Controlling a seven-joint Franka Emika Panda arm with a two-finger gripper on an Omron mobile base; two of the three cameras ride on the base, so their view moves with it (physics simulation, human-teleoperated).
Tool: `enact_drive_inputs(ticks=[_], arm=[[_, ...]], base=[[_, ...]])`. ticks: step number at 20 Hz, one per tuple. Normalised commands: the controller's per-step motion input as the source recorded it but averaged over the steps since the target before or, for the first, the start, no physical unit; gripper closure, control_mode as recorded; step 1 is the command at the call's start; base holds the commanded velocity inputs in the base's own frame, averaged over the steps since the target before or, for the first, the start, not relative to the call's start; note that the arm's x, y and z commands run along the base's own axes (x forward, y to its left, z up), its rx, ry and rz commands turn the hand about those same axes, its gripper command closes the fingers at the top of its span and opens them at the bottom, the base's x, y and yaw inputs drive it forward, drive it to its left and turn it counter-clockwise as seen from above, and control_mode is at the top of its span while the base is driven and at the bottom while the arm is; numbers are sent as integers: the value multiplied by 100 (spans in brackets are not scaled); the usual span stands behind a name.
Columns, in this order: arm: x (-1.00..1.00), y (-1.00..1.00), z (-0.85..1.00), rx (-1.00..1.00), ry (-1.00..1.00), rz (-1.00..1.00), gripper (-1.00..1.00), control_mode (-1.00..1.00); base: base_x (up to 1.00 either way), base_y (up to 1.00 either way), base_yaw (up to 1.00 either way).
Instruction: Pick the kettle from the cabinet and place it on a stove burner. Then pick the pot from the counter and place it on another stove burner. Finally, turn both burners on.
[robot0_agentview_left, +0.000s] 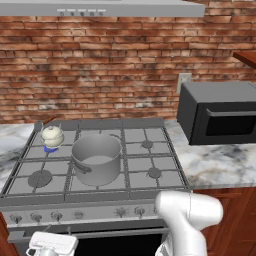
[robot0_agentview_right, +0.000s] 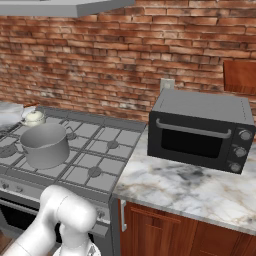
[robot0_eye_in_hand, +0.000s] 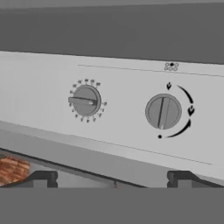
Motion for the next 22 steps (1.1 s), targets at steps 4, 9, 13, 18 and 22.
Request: enact_drive_inputs(ticks=[4, 9, 13, 18, 22], arm=[[20, -5, 0, 7, 0, 11, -100, -100], [18, -2, 0, 4, 0, 10, -100, -100], [11, 1, 0, 0, 0, 7, -100, -100], [18, 1, -1, 0, 1, 4, -100, -100], [20, 14, -10, 0, 2, 3, -100, -100]], base=[[0, 0, 0], [0, 0, 0], [0, 0, 0], [0, 0, 0], [0, 0, 0]])
